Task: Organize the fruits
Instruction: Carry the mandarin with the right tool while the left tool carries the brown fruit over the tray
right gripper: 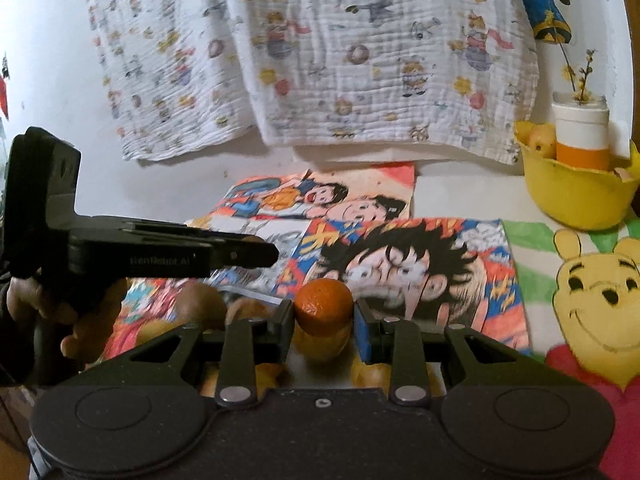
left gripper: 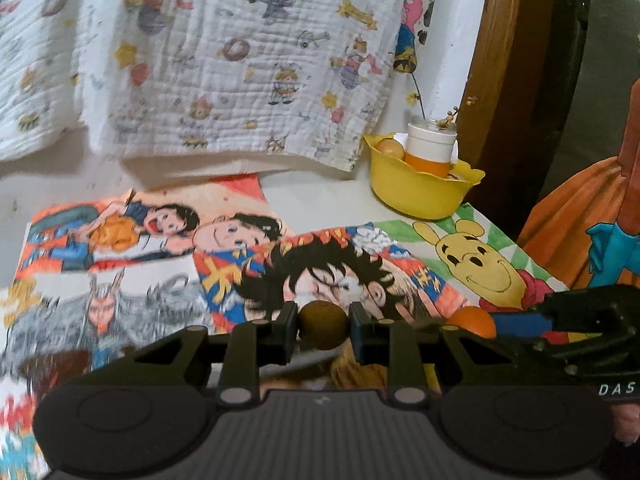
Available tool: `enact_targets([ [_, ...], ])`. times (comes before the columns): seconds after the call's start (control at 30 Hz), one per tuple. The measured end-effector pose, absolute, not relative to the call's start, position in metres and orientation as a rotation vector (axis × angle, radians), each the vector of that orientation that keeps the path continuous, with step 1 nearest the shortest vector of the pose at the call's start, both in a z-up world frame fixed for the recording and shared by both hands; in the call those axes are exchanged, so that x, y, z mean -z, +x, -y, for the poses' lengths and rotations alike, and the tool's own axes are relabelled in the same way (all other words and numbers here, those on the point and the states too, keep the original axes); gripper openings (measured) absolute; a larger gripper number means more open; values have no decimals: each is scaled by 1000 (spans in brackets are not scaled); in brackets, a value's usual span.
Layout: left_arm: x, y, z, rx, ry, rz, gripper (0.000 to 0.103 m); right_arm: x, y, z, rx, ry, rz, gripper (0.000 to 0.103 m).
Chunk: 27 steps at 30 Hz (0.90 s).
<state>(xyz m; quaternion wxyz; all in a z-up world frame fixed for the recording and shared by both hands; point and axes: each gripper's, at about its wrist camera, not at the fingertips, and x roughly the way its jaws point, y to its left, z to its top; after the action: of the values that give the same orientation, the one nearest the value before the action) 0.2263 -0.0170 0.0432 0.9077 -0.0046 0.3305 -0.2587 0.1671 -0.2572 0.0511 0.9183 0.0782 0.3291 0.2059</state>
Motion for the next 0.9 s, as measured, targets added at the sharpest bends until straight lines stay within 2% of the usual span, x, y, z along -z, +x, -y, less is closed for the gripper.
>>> enact_targets([
  [0.4,-34,157,-2,497,-28,-618,30,-32,119,252,-408,120,-651,33],
  [0.9,-11,108,-16,393,-110,-643,30,-8,85,238,-351,104,-579,33],
])
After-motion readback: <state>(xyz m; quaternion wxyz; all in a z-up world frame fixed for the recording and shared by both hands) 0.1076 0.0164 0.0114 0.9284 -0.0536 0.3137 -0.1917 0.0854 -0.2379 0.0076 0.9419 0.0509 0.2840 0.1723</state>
